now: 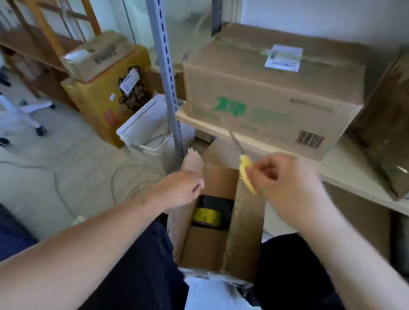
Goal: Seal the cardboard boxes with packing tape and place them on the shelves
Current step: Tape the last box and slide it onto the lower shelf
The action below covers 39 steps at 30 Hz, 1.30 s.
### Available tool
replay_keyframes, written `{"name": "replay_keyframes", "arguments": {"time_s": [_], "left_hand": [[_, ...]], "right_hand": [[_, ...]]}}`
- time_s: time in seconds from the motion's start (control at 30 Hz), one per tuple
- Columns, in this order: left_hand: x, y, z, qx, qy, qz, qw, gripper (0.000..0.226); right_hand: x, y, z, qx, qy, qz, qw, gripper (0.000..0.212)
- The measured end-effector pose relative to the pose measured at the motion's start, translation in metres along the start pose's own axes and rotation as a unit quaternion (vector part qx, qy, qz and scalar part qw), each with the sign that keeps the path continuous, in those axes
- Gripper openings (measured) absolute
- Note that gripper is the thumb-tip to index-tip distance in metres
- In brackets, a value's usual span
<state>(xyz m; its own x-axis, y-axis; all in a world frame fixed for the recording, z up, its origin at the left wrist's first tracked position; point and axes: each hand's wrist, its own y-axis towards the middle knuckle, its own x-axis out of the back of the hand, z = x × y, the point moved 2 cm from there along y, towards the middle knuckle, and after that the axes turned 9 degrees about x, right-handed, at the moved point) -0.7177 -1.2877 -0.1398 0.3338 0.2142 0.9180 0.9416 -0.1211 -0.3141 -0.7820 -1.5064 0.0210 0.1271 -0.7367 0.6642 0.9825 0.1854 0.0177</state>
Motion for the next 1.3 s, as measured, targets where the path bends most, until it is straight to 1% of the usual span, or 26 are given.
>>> {"name": "replay_keyframes", "arguments": {"time_s": [0.03, 0.07, 0.13, 0.2, 0.27, 0.33, 0.4, 0.47, 0.53, 0.67, 0.77, 0.83, 0.87, 0.93, 0.97, 1.0, 1.07, 1.1, 1.2, 1.3], "left_hand": [[-0.010, 0.007, 0.000, -0.011, 0.029, 0.024, 0.999, 0.025], [-0.019, 0.016, 0.001, -0.032, 0.061, 0.046, 0.997, 0.026], [-0.034, 0.033, -0.001, -0.064, 0.111, 0.092, 0.987, 0.027], [-0.051, 0.054, 0.001, -0.073, 0.139, 0.142, 0.977, 0.025], [-0.067, 0.073, 0.006, -0.064, 0.186, 0.206, 0.959, 0.020], [-0.076, 0.090, 0.008, -0.085, 0.216, 0.270, 0.935, 0.025], [-0.079, 0.107, 0.003, -0.112, 0.196, 0.335, 0.915, 0.025], [-0.082, 0.121, -0.002, -0.138, 0.173, 0.376, 0.900, 0.024], [-0.089, 0.132, 0.002, -0.151, 0.158, 0.387, 0.896, 0.023], [-0.106, 0.140, 0.007, -0.163, 0.131, 0.368, 0.906, 0.027], [-0.104, 0.144, 0.001, -0.180, 0.095, 0.366, 0.908, 0.032], [-0.093, 0.146, -0.001, -0.189, 0.059, 0.370, 0.908, 0.028], [-0.088, 0.147, -0.001, -0.189, 0.037, 0.371, 0.908, 0.024], [-0.084, 0.148, 0.002, -0.156, -0.013, 0.388, 0.908, 0.020], [-0.084, 0.147, 0.003, -0.124, -0.041, 0.403, 0.906, 0.021], [-0.085, 0.145, 0.003, -0.099, -0.058, 0.416, 0.902, 0.020], [-0.090, 0.143, 0.001, -0.077, -0.068, 0.428, 0.898, 0.016], [-0.093, 0.143, 0.001, -0.068, -0.081, 0.435, 0.894, 0.015], [-0.102, 0.139, 0.002, -0.026, -0.128, 0.457, 0.880, 0.025], [-0.109, 0.138, 0.002, -0.011, -0.138, 0.463, 0.875, 0.024]], "right_hand": [[-0.046, -0.004, -0.022, -0.074, 0.078, 0.063, 0.992, 0.021], [-0.089, -0.007, -0.045, -0.146, 0.144, 0.089, 0.975, 0.025], [-0.155, -0.008, -0.079, -0.258, 0.232, 0.094, 0.933, 0.030], [-0.193, -0.006, -0.097, -0.306, 0.261, 0.090, 0.911, 0.026], [-0.218, -0.009, -0.105, -0.310, 0.254, 0.101, 0.911, 0.027], [-0.236, -0.013, -0.113, -0.311, 0.230, 0.120, 0.914, 0.035], [-0.249, -0.016, -0.124, -0.329, 0.237, 0.138, 0.904, 0.037], [-0.259, -0.017, -0.132, -0.342, 0.269, 0.140, 0.890, 0.032], [-0.267, -0.014, -0.137, -0.330, 0.276, 0.147, 0.891, 0.033], [-0.275, -0.020, -0.142, -0.331, 0.292, 0.172, 0.880, 0.032], [-0.274, -0.022, -0.139, -0.317, 0.302, 0.178, 0.881, 0.029], [-0.271, -0.019, -0.137, -0.318, 0.328, 0.188, 0.870, 0.021], [-0.270, -0.017, -0.136, -0.318, 0.331, 0.193, 0.867, 0.023], [-0.269, -0.018, -0.135, -0.331, 0.331, 0.201, 0.861, 0.036], [-0.268, -0.020, -0.134, -0.339, 0.336, 0.202, 0.855, 0.036], [-0.267, -0.022, -0.133, -0.348, 0.340, 0.201, 0.850, 0.033], [-0.266, -0.026, -0.132, -0.361, 0.345, 0.196, 0.844, 0.027], [-0.265, -0.027, -0.132, -0.365, 0.343, 0.196, 0.843, 0.029], [-0.265, -0.023, -0.133, -0.369, 0.334, 0.200, 0.844, 0.054], [-0.265, -0.016, -0.133, -0.368, 0.336, 0.204, 0.843, 0.063]]}}
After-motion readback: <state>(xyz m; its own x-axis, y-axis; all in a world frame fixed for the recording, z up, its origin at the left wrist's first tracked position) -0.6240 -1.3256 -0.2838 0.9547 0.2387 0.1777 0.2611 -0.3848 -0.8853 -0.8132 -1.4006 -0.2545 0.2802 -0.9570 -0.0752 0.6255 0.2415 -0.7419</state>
